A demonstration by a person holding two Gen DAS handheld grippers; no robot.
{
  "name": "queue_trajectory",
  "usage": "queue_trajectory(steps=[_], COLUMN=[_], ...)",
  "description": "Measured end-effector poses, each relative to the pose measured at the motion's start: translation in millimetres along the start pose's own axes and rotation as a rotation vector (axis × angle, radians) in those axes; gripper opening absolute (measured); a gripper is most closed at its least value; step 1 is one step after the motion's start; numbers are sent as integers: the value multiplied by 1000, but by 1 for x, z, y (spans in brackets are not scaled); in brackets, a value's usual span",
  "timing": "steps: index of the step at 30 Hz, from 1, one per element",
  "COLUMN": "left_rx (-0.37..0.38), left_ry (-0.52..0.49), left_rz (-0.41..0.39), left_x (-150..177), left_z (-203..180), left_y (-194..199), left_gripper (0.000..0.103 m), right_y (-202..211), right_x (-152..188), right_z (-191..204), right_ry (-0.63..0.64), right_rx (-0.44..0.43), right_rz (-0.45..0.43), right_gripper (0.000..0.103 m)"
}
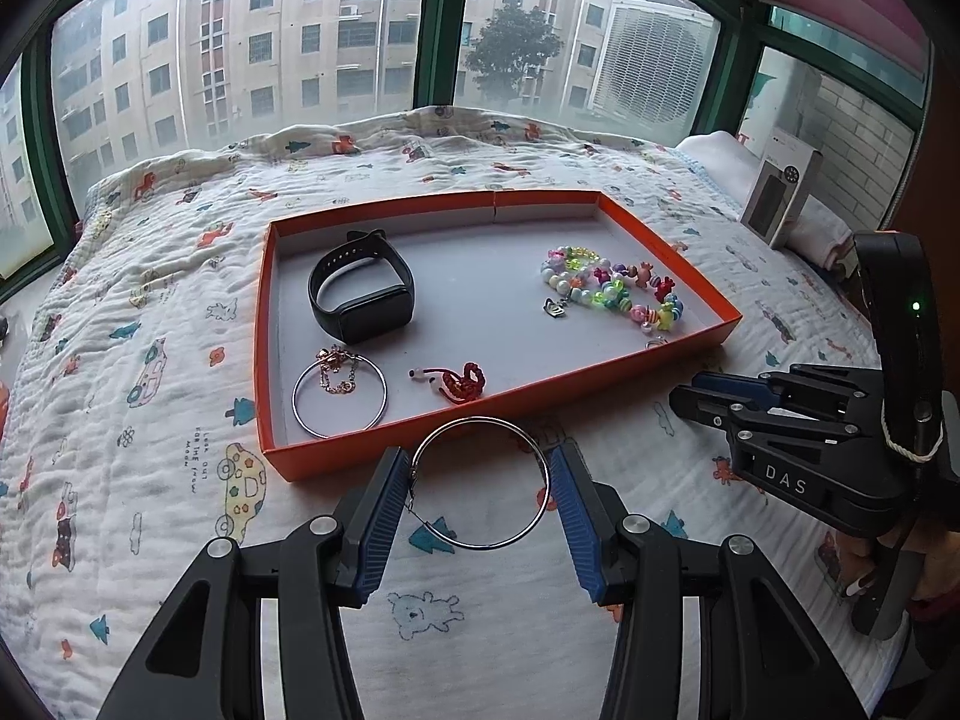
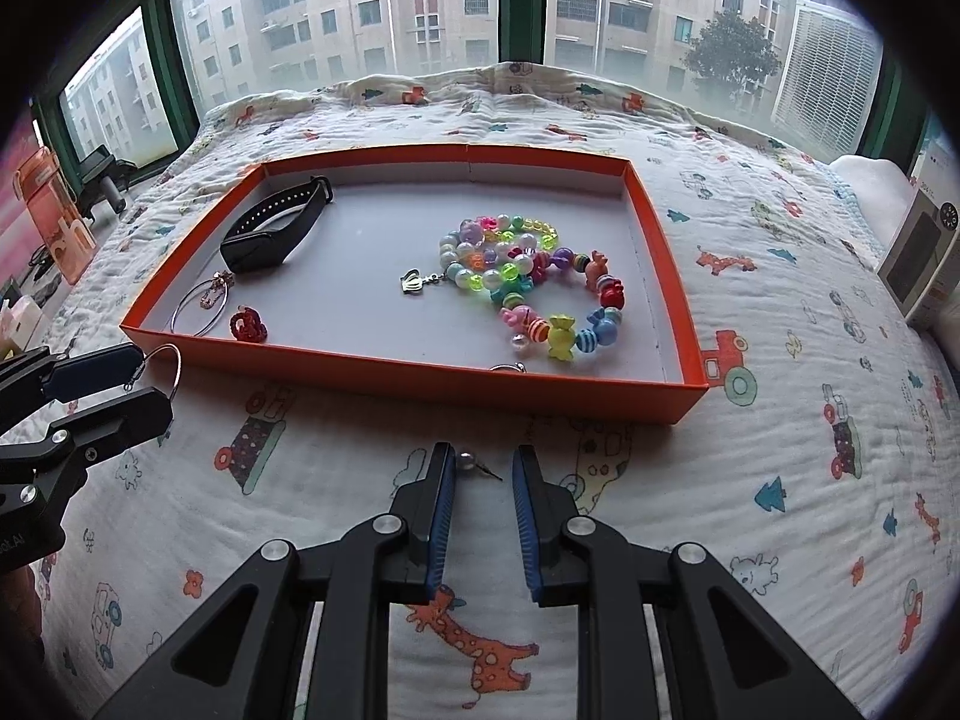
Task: Organize jewelry
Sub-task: 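Close the right tool on the small silver earring while the left tool holds the hoop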
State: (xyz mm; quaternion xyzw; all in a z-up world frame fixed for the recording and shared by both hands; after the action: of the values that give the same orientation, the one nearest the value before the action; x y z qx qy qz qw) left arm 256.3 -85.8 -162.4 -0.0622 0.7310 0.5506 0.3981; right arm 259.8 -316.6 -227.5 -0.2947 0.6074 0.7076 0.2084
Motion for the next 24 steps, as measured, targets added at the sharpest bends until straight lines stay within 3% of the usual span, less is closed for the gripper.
queue_trajectory(steps=[9,24], left_rx=[4,9], left_ry=[11,23], left_rz=[-3,-3], left_x=[1,3], left_z=[4,7], left_y=[-1,-2], left_gripper=[52,52], right_y=[4,1], right_x=[4,0], right_z=[-5,-2], right_ry=[-75,-89], right_rx=[-11,-16], right_rz=[-3,0], right_gripper=[22,22])
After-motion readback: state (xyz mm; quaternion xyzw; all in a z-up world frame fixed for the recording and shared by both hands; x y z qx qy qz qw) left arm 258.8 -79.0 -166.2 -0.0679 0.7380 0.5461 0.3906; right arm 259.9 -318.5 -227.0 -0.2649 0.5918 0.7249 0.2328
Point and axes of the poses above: each gripper's, at about its wrist camera, not at the fingertips, and y roughly against the way its jaws point, z to its left, x to its underside, the point moved 6 cm from there along -y, roughly the way its jaws point, and after that the axes turned 4 degrees about -y, right-handed, at the moved point
